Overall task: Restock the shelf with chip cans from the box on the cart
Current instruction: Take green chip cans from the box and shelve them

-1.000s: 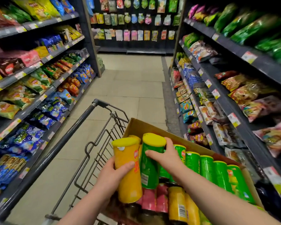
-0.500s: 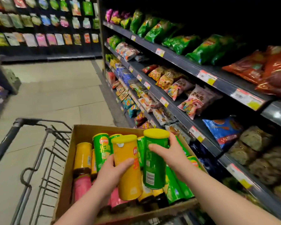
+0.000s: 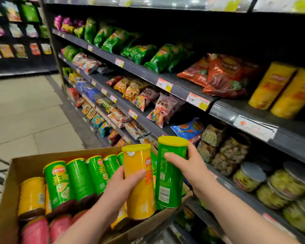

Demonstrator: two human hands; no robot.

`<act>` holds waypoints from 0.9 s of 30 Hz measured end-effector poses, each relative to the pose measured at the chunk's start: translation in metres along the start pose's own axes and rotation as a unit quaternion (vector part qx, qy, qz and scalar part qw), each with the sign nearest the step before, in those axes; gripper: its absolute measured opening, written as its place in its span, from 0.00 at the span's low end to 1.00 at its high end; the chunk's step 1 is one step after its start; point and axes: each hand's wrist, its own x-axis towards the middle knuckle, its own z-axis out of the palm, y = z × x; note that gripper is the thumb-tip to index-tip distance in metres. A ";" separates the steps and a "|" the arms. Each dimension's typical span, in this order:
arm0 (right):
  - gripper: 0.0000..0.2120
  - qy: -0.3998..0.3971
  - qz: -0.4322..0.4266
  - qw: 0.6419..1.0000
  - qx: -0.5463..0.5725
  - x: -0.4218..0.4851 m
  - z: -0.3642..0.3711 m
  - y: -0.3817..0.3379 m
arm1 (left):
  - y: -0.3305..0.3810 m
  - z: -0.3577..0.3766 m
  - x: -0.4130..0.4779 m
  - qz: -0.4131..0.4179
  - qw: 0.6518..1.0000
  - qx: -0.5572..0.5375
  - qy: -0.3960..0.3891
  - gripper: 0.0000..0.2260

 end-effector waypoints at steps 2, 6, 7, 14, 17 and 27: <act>0.18 0.014 -0.014 1.000 0.008 -0.001 -0.023 -0.007 | 0.004 0.024 0.005 0.005 1.000 -0.007 -0.004 0.31; 0.20 0.052 -0.044 0.998 -0.005 -0.005 -0.082 -0.028 | 0.013 0.082 0.016 0.012 0.999 -0.008 -0.041 0.30; 0.19 0.064 -0.052 0.997 -0.010 -0.005 -0.100 -0.035 | 0.016 0.099 0.019 0.019 0.999 -0.007 -0.051 0.29; 0.21 0.153 -0.134 0.979 -0.024 -0.006 -0.221 -0.091 | 0.041 0.204 0.033 0.063 0.993 0.009 -0.103 0.25; 0.22 0.187 -0.160 0.968 -0.038 -0.003 -0.267 -0.110 | 0.052 0.242 0.040 0.083 0.990 0.015 -0.114 0.24; 0.31 0.273 -0.176 0.944 -0.051 0.033 -0.375 -0.126 | 0.075 0.324 0.048 0.134 0.983 0.000 -0.124 0.24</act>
